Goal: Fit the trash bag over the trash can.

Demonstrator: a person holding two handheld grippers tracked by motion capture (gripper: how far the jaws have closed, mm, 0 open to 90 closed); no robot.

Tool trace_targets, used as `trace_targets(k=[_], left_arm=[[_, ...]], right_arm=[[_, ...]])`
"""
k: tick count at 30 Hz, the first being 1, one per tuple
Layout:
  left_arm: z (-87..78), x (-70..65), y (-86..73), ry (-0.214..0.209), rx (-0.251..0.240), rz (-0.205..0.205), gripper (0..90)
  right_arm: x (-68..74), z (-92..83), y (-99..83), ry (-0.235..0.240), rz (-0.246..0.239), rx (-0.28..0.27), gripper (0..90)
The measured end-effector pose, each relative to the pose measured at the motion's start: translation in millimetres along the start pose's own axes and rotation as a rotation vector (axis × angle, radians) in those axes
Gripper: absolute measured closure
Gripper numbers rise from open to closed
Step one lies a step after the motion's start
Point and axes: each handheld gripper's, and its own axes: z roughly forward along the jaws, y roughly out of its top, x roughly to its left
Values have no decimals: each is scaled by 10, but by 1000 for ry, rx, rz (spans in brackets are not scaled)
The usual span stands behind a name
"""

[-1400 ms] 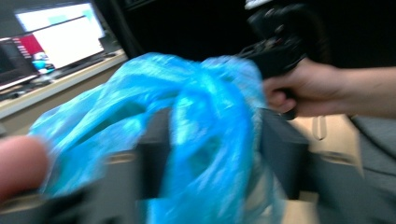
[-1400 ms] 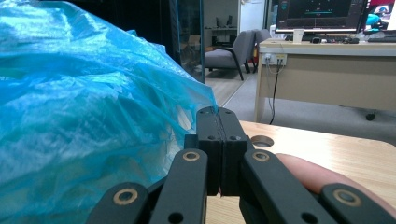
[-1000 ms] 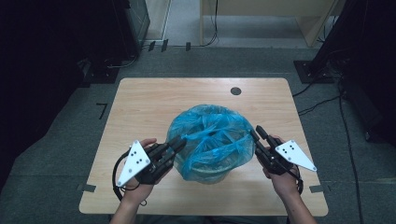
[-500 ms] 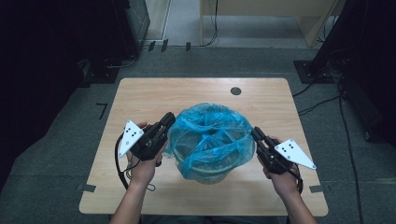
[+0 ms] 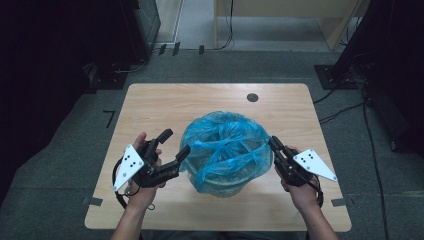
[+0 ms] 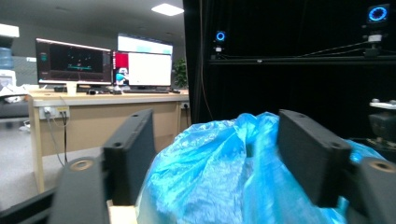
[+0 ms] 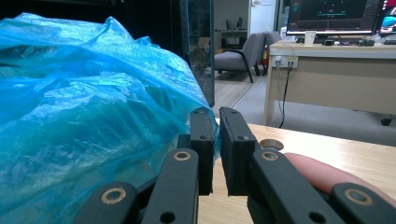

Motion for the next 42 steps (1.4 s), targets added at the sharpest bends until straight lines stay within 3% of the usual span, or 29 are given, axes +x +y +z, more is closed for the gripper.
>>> trace_targets(k=[3, 6, 9, 11, 12, 13, 16, 20, 21, 22, 24, 28, 32, 34, 37, 42], left_arm=[[-57, -24, -47, -50, 40, 43, 269], [-72, -16, -109, -97, 78, 34, 254], [-76, -35, -154, -140, 128, 62, 274], [-97, -57, -176, -169, 161, 101, 370], [-97, -57, -176, -169, 161, 101, 406], [-125, -48, -181, -206, 184, 104, 493], [-141, 5, -173, -206, 210, 83, 691], [-93, 87, -180, -130, 196, 49, 865], [-93, 87, -180, -130, 196, 49, 879], [-47, 120, -183, -89, 183, 32, 887], [9, 147, -183, -45, 174, 15, 889], [194, 242, -193, 62, 153, -94, 890], [434, 332, -254, 166, 162, -208, 881], [554, 374, -306, 188, 193, -225, 884], [677, 461, -416, 208, 222, -292, 892], [747, 510, -650, 223, 268, -327, 894]], right_arm=[[5, 9, -8, 1, -3, 3, 852], [6, 13, -11, -1, 0, 6, 852], [12, 11, -12, -1, -2, 5, 852], [12, 9, -13, 0, -4, 5, 852], [10, 7, -14, 0, -6, 4, 852], [5, 7, -14, 0, -6, 3, 852], [-5, 0, -12, -1, -3, 1, 852], [-8, -2, -8, -6, -1, -5, 852], [-8, -2, -8, -6, -1, -5, 852], [2, 0, -2, -9, -3, -5, 851], [1, 11, -1, -10, -6, -4, 852], [2, 61, -7, -21, -4, 5, 855], [18, 134, -17, -21, -4, 29, 855], [8, 171, -22, -25, 12, 43, 856], [-11, 215, -45, -23, 31, 60, 856], [2, 275, -118, -11, 26, 80, 856]])
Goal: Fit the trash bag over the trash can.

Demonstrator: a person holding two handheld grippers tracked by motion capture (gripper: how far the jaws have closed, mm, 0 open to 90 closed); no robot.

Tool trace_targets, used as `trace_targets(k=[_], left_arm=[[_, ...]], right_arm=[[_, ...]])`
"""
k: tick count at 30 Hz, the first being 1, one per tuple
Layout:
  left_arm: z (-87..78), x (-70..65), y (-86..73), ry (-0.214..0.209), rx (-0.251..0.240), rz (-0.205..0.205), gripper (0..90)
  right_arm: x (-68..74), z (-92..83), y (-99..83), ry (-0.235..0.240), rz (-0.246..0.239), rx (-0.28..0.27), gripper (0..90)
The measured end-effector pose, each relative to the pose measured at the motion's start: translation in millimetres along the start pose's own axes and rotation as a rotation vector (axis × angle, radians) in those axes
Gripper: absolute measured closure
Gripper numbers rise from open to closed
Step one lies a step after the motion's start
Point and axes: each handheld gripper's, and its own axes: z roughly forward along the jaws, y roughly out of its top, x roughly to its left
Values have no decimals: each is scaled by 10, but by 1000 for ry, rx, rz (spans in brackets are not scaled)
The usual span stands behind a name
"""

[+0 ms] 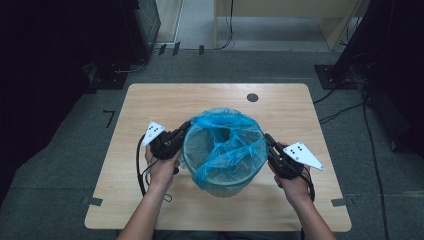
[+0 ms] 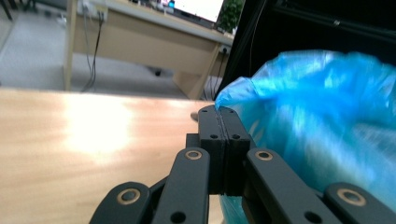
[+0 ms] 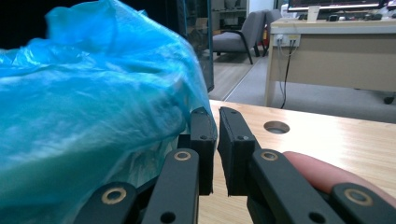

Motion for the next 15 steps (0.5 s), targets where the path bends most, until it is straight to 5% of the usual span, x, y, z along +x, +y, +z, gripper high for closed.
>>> trace_targets(k=[10, 15], left_arm=[[238, 36, -140, 29, 141, -50, 889], [250, 79, -224, 31, 162, -66, 884]], right_arm=[[46, 122, -31, 11, 12, 8, 858], [43, 137, -33, 11, 20, 16, 858]])
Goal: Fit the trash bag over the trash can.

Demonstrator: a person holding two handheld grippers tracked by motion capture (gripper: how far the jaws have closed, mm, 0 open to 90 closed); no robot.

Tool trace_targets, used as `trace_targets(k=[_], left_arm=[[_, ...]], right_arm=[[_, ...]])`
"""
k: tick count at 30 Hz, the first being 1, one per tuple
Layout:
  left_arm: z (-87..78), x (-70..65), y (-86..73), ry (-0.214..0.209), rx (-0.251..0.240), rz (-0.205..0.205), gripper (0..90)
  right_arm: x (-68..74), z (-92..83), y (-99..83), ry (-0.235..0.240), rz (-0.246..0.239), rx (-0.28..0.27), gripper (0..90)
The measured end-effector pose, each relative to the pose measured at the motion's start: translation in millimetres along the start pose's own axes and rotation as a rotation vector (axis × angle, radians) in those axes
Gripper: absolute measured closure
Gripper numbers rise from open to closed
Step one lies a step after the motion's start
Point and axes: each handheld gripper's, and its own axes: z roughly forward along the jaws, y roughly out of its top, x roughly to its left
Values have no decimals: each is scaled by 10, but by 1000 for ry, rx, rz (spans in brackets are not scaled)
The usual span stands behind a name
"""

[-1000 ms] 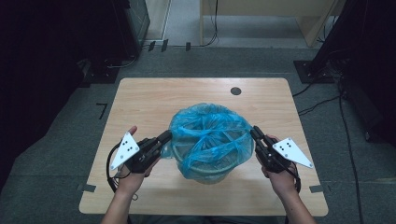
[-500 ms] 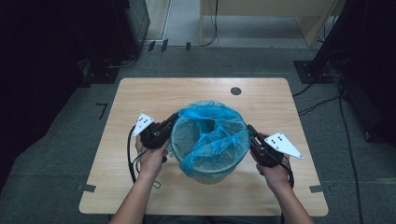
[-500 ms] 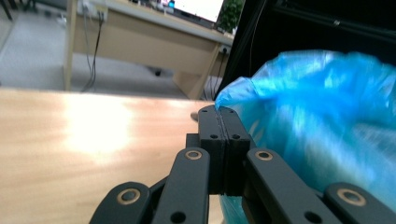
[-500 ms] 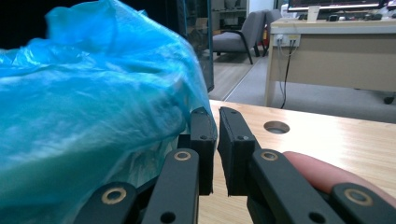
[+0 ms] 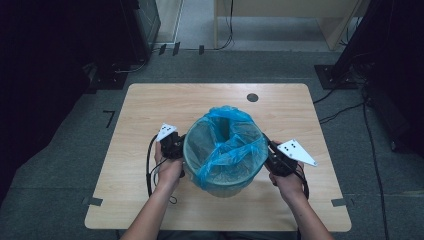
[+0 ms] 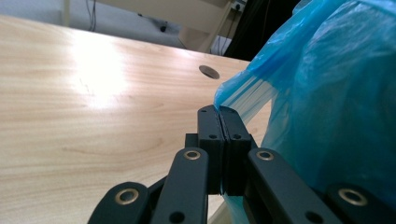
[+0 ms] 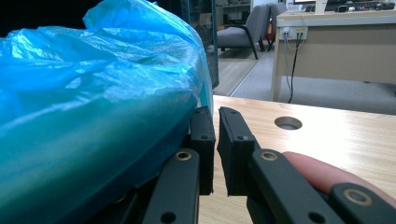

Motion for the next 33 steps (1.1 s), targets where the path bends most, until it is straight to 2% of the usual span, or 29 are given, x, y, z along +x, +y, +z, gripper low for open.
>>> trace_targets(k=[6, 8, 11, 15, 19, 21, 24, 26, 28, 30, 31, 33], left_arm=[[24, 8, -86, 28, 34, 1, 884], [40, 36, -121, 58, 60, -1, 883], [30, 125, -170, 76, 82, -46, 882], [-111, 242, -224, 79, 70, -83, 878], [-309, 306, -243, 74, 22, -89, 880], [-412, 316, -249, 49, -21, -95, 877], [-547, 296, -261, -4, -72, -60, 829], [-659, 277, -239, -36, -121, -38, 799], [-767, 259, -198, -49, -165, -21, 744], [-853, 235, -165, -68, -204, -24, 681], [-907, 208, -148, -72, -224, -19, 633], [-968, 153, -135, -80, -232, -1, 506]], right_arm=[[-28, 66, -48, -1, 11, 33, 859], [-28, 93, -62, -9, 14, 44, 867], [-43, 131, -86, -17, 21, 66, 876], [-72, 149, -144, -28, 14, 82, 890], [-124, 148, -220, -46, 16, 101, 890], [-162, 136, -251, -56, 18, 114, 880], [-193, 89, -248, -59, 12, 119, 753], [-224, 19, -210, -53, 13, 106, 706], [-255, -72, -161, -51, 14, 83, 676], [-285, -174, -113, -47, 16, 52, 663], [-294, -225, -89, -46, 21, 36, 654], [-314, -329, -37, -49, 26, 8, 644]])
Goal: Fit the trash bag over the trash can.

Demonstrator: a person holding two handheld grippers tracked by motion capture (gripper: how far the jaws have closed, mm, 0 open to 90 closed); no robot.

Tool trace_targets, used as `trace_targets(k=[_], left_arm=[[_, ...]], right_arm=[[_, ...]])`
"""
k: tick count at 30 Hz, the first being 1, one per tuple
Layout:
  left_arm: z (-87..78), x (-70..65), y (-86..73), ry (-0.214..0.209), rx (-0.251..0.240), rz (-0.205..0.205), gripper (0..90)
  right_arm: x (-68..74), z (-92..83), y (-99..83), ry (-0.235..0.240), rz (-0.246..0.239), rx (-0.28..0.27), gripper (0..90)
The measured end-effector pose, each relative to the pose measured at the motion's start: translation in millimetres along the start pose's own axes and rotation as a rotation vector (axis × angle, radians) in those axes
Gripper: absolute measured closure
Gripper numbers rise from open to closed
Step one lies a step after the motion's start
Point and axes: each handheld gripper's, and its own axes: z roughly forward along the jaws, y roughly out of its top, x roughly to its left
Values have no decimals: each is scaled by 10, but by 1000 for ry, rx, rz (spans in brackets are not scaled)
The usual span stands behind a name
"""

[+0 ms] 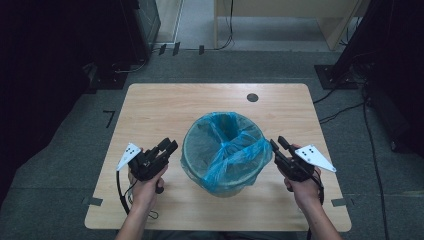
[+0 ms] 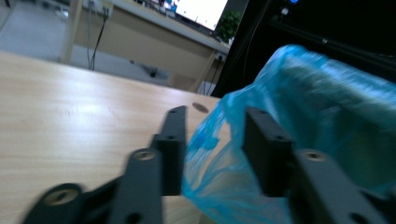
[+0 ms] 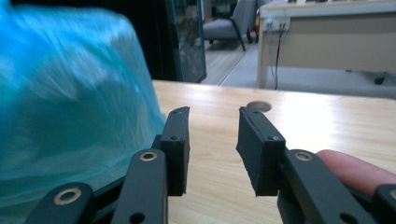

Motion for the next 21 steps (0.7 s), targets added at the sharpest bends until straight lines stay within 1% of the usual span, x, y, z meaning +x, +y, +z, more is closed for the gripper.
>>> trace_targets(k=[2, 5, 7, 8, 10, 12, 14, 16, 17, 18, 19, 20, 21], left_arm=[[-62, -78, 5, -52, 5, 30, 433], [-128, -165, -23, -106, 1, 61, 409], [-129, -207, -47, -129, 6, 67, 408], [-118, -222, -61, -133, 15, 71, 408], [-90, -245, -103, -149, 27, 73, 404], [-73, -263, -146, -153, 34, 74, 405], [-68, -264, -166, -148, 37, 74, 412], [-69, -264, -174, -150, 36, 70, 412], [-72, -266, -181, -149, 36, 75, 416], [-72, -270, -188, -146, 36, 77, 418], [-73, -271, -195, -144, 39, 80, 419], [-71, -271, -203, -143, 40, 79, 420], [-72, -269, -211, -141, 47, 86, 420]], right_arm=[[1, -95, 47, 4, 10, -30, 644], [47, -222, 113, 26, 10, -69, 645], [117, -318, 159, 64, 8, -104, 645], [154, -353, 174, 87, 3, -120, 644], [223, -398, 195, 129, -13, -134, 633], [289, -440, 208, 181, -11, -140, 611], [315, -465, 211, 231, 8, -145, 584], [318, -472, 207, 271, 46, -149, 549], [318, -463, 203, 271, 50, -147, 534], [318, -443, 192, 260, 42, -133, 530], [316, -431, 176, 254, 45, -120, 536], [304, -418, 156, 262, 56, -125, 555], [289, -418, 143, 280, 80, -128, 598]])
